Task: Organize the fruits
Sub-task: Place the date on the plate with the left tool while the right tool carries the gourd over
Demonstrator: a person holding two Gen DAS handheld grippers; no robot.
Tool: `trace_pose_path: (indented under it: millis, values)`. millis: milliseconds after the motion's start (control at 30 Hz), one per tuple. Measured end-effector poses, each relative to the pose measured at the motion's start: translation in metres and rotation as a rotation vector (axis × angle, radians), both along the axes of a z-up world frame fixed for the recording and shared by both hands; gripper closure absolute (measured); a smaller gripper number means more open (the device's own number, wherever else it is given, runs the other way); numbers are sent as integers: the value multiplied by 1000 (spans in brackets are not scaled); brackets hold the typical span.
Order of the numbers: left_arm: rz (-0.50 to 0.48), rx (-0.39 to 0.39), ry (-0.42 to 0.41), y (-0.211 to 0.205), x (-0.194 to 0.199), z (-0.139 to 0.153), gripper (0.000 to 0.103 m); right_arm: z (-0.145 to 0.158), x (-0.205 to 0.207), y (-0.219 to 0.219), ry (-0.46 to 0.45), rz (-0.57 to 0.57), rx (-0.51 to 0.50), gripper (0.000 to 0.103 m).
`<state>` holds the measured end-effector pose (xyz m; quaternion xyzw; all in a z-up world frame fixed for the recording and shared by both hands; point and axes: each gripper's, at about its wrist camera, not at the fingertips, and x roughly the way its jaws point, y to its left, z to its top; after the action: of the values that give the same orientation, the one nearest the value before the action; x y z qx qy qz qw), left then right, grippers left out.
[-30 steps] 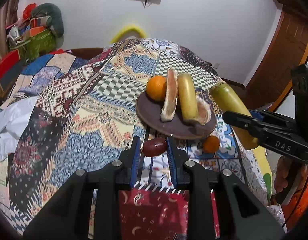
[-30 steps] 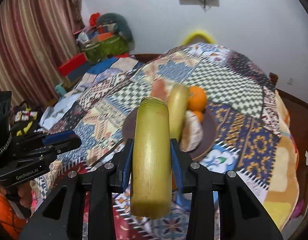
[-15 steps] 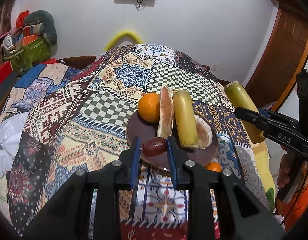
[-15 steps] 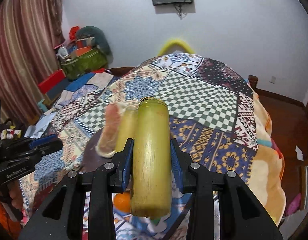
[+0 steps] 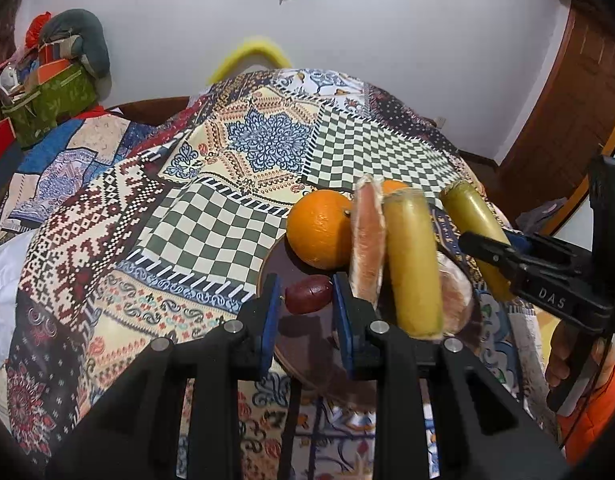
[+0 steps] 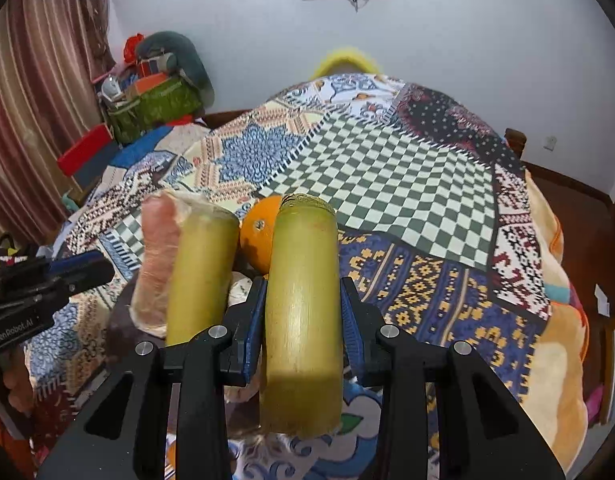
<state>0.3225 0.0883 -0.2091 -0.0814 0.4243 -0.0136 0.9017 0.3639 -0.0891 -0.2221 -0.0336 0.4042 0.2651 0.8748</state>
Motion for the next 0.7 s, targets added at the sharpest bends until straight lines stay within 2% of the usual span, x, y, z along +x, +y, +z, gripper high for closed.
trace_pose_path:
  millis: [300,700]
  values:
    - [-5,-10,40,3,21,-18,77,-11,11,3,19,19,-8,71]
    - [-29,-10,71,-4,23,-25,77,-12,11,7,18,37,-33,69]
